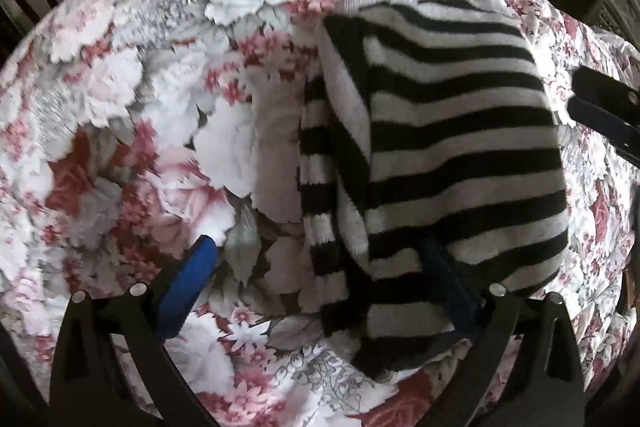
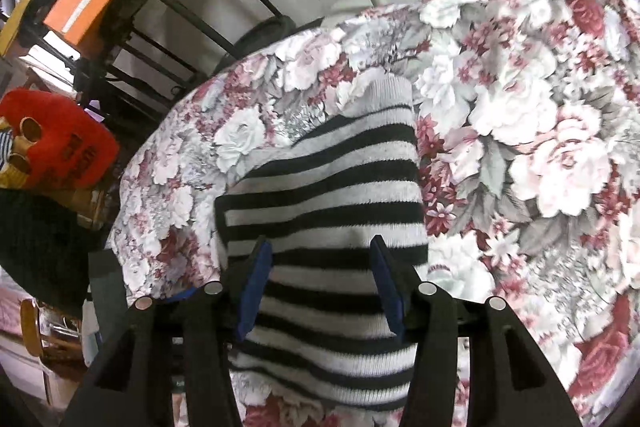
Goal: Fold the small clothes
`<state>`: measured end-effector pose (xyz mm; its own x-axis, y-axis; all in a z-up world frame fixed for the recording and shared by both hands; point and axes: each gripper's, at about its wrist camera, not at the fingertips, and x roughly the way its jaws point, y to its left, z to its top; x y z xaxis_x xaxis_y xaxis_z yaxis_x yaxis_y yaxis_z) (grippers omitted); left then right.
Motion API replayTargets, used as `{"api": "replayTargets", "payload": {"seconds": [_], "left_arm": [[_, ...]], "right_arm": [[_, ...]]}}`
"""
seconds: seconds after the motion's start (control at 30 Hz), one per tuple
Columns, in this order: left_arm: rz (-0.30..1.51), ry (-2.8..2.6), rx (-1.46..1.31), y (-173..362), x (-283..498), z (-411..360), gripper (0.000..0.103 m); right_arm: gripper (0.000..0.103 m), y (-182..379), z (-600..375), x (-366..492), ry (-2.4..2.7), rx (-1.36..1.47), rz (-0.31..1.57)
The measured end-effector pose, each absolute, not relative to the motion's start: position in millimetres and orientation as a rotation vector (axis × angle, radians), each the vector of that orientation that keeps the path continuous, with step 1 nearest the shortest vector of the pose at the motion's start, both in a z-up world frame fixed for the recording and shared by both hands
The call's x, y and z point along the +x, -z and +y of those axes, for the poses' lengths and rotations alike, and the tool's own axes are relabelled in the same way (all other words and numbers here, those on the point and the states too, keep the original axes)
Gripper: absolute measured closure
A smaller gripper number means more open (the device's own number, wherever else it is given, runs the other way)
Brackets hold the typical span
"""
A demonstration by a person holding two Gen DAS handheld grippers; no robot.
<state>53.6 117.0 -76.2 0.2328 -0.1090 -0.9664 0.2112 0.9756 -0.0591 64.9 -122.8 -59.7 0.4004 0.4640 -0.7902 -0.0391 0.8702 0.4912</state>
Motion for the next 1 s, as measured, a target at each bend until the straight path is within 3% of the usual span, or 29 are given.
{"api": "replayTargets", "payload": {"seconds": [0.23, 0.43, 0.7, 0.87, 0.9, 0.93, 1.0], "left_arm": [[1.349, 0.207, -0.028, 105.3, 71.4, 131.3, 0.004], [1.356, 0.179, -0.029, 101.8, 72.3, 127.4, 0.004], [1.238, 0.255, -0.010, 28.8, 55.0, 107.5, 0.005], [1.309, 0.221, 0.087, 69.0, 44.8, 99.7, 0.004], [1.320, 0.222, 0.083, 78.4, 43.7, 101.1, 0.004], [1.342, 0.229, 0.066, 88.5, 44.6, 102.8, 0.004], [1.365, 0.232, 0.020, 98.1, 49.2, 107.5, 0.004]], "right_arm": [[0.064, 103.0, -124.9, 72.4, -0.306, 0.367, 1.194], [0.067, 98.1, -130.3, 70.7, -0.297, 0.382, 1.197], [0.064, 54.1, -124.6, 25.5, -0.361, 0.285, 1.171], [0.064, 72.0, -119.2, 1.1, -0.331, 0.175, 1.244], [0.058, 84.2, -120.2, -1.2, -0.314, 0.154, 1.273], [0.046, 97.0, -122.0, -2.2, -0.302, 0.145, 1.300], [0.038, 118.1, -129.6, 0.6, -0.314, 0.221, 1.354]]}}
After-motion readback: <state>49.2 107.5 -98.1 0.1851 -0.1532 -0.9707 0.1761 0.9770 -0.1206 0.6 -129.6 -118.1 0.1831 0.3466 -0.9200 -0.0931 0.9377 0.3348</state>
